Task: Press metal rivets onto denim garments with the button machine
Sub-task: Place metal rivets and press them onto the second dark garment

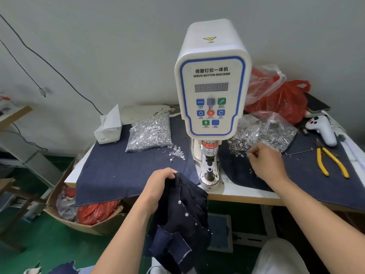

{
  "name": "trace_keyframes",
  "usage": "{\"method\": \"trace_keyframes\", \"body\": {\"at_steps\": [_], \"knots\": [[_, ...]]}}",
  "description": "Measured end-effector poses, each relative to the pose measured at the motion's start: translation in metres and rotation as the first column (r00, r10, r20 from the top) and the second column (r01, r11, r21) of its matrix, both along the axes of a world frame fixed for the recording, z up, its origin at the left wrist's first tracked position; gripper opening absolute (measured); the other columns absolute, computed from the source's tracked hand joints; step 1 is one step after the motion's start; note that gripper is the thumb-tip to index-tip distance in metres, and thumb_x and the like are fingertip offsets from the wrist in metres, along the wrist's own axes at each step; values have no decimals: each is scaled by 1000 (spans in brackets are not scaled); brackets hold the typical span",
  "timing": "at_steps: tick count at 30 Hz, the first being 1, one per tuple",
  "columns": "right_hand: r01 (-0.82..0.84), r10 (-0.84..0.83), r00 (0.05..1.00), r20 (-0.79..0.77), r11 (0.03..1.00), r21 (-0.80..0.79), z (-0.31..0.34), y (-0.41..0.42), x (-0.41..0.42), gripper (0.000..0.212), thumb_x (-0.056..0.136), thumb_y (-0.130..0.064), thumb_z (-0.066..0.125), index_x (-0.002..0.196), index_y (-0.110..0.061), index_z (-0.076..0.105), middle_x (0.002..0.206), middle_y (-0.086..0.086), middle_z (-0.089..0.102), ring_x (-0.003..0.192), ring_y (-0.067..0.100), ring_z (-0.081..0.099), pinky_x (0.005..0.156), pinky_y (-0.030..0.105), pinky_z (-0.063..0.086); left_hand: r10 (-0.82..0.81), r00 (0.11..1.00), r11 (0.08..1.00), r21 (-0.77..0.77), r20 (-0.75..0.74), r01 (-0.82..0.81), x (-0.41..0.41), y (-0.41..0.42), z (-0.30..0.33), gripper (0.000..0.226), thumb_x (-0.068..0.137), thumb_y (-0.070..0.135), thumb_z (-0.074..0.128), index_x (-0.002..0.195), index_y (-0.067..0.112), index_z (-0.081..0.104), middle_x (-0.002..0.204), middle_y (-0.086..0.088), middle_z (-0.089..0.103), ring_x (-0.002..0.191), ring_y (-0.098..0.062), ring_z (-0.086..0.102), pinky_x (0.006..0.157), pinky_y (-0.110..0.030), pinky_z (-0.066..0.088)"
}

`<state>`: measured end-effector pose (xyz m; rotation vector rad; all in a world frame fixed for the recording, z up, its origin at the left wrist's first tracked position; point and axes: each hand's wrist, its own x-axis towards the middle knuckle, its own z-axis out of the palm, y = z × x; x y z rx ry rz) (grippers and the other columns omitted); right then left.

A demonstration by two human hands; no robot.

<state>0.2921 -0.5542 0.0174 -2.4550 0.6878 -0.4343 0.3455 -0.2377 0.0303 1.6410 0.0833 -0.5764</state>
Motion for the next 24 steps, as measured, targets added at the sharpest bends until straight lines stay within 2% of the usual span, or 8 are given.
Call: {"method": "trace_keyframes", "body": {"at_steps": [2, 4, 8, 11, 14, 16, 20, 24], "knots": [[-19, 6, 998, 57, 975, 222, 5, 9, 1, 9, 94, -14, 70, 93, -23, 69, 81, -8, 67, 72, 17, 66, 67, 27, 47, -56, 993, 996, 75, 100, 49, 3, -5, 1, 27, 61, 32, 54, 75, 12, 66, 76, -5, 61, 74, -22, 52, 75, -39, 41], [-63, 28, 996, 83, 888, 456, 8, 20, 0, 12, 95, -7, 70, 99, -18, 73, 85, -2, 71, 63, 13, 70, 58, 19, 53, -111, 977, 988, 127, 184, 88, 6, -9, -2, 35, 64, 31, 50, 76, 0, 57, 73, -6, 54, 72, -20, 45, 74, -38, 36], [-114, 81, 993, 81, 756, 645, 18, 38, -5, 4, 93, -3, 72, 92, -6, 74, 73, 8, 75, 62, 13, 74, 61, 20, 60, -100, 961, 985, 160, 259, 60, 8, -10, -9, 33, 65, 30, 50, 73, -2, 51, 71, -5, 48, 70, -17, 39, 69, -38, 31], [-124, 82, 992, 93, 592, 796, 27, 54, -9, 6, 94, -4, 71, 91, 1, 74, 71, 6, 76, 62, 14, 72, 60, 22, 61, -106, 963, 985, 161, 250, 67, 10, -10, -10, 33, 67, 29, 50, 74, -3, 50, 71, -5, 48, 72, -18, 38, 70, -38, 31], [-106, 95, 993, 74, 398, 911, 33, 69, -11, 10, 93, -8, 73, 90, 1, 75, 71, 8, 74, 61, 13, 69, 60, 22, 61, -102, 966, 984, 166, 236, 63, 12, -10, -11, 35, 67, 29, 50, 76, -4, 51, 73, -5, 49, 73, -18, 38, 72, -39, 31], [-80, 80, 995, 65, 205, 975, 37, 77, -11, 12, 87, -8, 77, 90, 3, 74, 73, 10, 71, 59, 12, 67, 55, 22, 58, -104, 969, 983, 171, 226, 66, 12, -9, -12, 35, 66, 29, 50, 76, -4, 51, 74, -6, 49, 74, -19, 38, 72, -39, 30], [3, -16, 1000, -6, -152, 988, 39, 87, -11, 4, 65, -5, 80, 66, -1, 79, 71, 11, 72, 58, 12, 71, 49, 21, 57, -116, 968, 982, 171, 223, 79, 12, -9, -13, 31, 68, 27, 49, 76, -3, 53, 72, -4, 52, 73, -18, 40, 70, -38, 32], [62, -49, 996, -74, -215, 975, 33, 89, -13, 7, 75, 1, 80, 69, 3, 78, 80, 18, 75, 63, 17, 74, 48, 23, 58, -109, 969, 984, 163, 221, 73, 12, -9, -13, 33, 67, 27, 49, 76, -5, 53, 72, -5, 52, 73, -18, 41, 71, -37, 32]]}}
